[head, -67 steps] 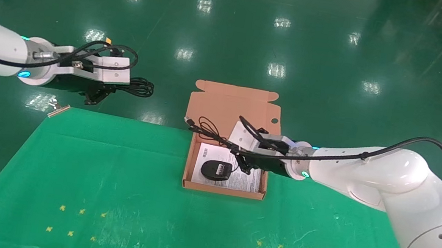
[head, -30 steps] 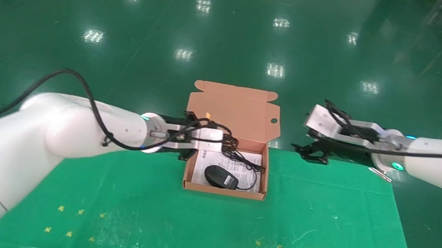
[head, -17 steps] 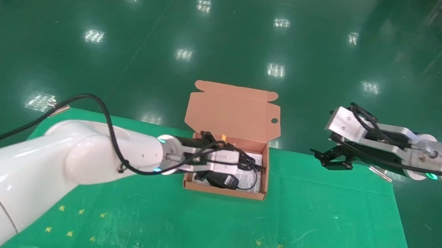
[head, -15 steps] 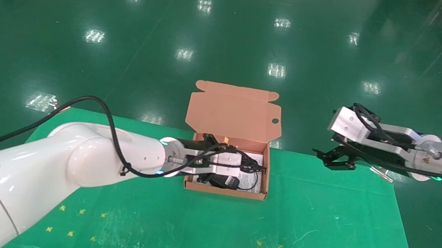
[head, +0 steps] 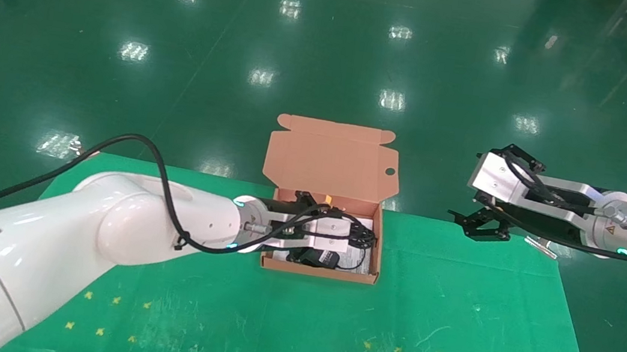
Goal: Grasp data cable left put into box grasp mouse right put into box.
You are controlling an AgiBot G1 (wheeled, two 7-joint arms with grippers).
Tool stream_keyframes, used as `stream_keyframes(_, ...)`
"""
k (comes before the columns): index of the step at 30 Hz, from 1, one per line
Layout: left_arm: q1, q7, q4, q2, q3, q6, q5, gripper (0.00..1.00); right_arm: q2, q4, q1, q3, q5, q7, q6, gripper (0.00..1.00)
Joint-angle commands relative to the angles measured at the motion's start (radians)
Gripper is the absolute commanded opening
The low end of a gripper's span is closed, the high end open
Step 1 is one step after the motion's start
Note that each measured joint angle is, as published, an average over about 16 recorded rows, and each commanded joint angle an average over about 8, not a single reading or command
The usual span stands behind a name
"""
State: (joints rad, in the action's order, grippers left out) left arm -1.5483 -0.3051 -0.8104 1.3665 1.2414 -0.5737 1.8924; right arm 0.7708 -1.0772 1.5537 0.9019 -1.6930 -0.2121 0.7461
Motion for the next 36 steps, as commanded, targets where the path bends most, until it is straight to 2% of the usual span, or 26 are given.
stream_keyframes(1, 0.001, 0.002, 0.0, -0.001, -0.004, 0.0, 0.006, 1.0, 0.002, 0.006, 0.0, 0.0, 0.002, 0.002, 0.0, 1.0)
stream_keyframes(7, -0.018, -0.008, -0.021, -0.026, -0.017, -0.002, -0.025, 1.0, -0.001, -0.001, 0.017, -0.005, -0.005, 0.011, -0.003, 1.0)
stream_keyframes(14, -0.098, 0.013, -0.013, -0.041, -0.043, 0.034, -0.032, 1.0, -0.018, -0.027, 0.101, -0.013, -0.072, 0.035, -0.006, 1.0)
stream_keyframes(18, -0.135, 0.028, -0.005, -0.052, -0.06, 0.052, -0.041, 1.0, -0.028, -0.041, 0.145, -0.002, -0.13, 0.042, 0.016, 1.0)
stream_keyframes(22, -0.142, 0.039, -0.011, -0.071, -0.084, 0.044, -0.065, 1.0, -0.035, -0.049, 0.156, -0.004, -0.142, 0.041, 0.044, 1.0)
stream_keyframes(36, -0.008, 0.057, -0.114, -0.224, -0.28, -0.169, -0.31, 1.0, -0.063, -0.085, 0.019, -0.139, 0.098, 0.038, 0.201, 1.0)
